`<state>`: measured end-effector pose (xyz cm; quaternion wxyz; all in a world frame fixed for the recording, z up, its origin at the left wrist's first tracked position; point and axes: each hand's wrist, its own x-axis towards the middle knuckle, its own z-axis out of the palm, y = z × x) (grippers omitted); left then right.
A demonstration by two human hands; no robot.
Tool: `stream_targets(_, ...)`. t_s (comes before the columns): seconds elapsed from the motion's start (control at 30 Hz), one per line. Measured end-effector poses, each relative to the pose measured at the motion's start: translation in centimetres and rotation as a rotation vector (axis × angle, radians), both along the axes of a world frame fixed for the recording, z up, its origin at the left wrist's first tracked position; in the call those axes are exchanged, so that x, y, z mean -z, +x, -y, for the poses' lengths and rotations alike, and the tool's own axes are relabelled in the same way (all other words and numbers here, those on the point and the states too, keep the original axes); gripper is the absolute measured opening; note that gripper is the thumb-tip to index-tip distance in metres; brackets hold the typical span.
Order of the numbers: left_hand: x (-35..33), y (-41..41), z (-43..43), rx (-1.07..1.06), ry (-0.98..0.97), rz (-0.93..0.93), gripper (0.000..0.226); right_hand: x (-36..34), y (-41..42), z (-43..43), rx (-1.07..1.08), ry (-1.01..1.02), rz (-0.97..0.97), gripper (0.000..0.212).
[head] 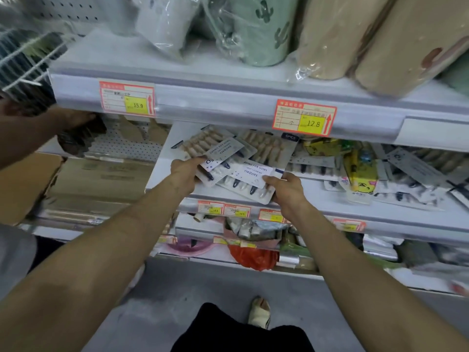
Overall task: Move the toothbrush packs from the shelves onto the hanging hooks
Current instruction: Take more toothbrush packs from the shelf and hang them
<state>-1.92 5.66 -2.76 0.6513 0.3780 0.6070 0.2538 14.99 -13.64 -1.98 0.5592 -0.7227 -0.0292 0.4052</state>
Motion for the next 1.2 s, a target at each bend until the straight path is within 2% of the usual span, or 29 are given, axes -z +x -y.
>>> stream_targets(0.1,0.3,-1.3,-0.1,-0.020,-0.030,0.153,0.062,-0.4,0.5,0.3,0.011,0.004,0.001,0.028)
stream_targets(0.17,0.0,-2.2,-0.2,-0.018,-0.028,0.190,0.061,-0.9,0.8,0.8,0.028,0.012,0.009,0.056)
stream_targets(0.2,-0.3,-2.7,-0.2,-0.014,-0.013,0.200,0.060,-1.1,1.0,1.0,0.035,0.013,0.031,0.060)
stream_targets(0.43,-0.3,-5.9,-1.8,0.103,0.067,0.246,0.052,-1.2,1.2,4.3,0.189,0.047,0.105,0.051)
stream_targets(0.6,-0.3,-6.9,-2.6,0.335,0.090,0.263,0.067,-2.0,0.2,7.6,0.322,0.092,0.104,0.067)
stream_targets(0.7,-1.0,-6.3,-0.9,0.384,0.132,0.243,0.062,-1.8,-0.3,10.1,0.406,0.107,0.130,0.044)
stream_targets(0.77,-1.1,-4.9,0.7,0.431,0.179,0.230,0.046,-2.0,-0.7,12.6,0.462,0.091,0.159,0.034)
stream_targets(0.9,-1.2,-3.1,3.6,0.486,0.247,0.235,0.030,-1.4,-0.7,15.7,0.495,0.107,0.149,0.034)
stream_targets(1.03,-1.7,-0.2,8.3,0.585,0.246,0.263,0.041,-2.0,-0.5,21.0,0.598,0.115,0.197,0.025)
stream_targets(1.1,-2.2,0.8,10.2,0.629,0.213,0.282,0.039,-2.0,-0.5,23.1,0.611,0.134,0.206,0.012)
stream_targets(1.13,-2.5,2.4,12.3,0.680,0.191,0.301,0.037,-2.1,0.0,25.7,0.643,0.141,0.213,0.011)
stream_targets(1.2,-2.8,3.7,14.5,0.769,0.147,0.323,0.035,-1.9,0.5,28.4,0.671,0.135,0.212,0.022)
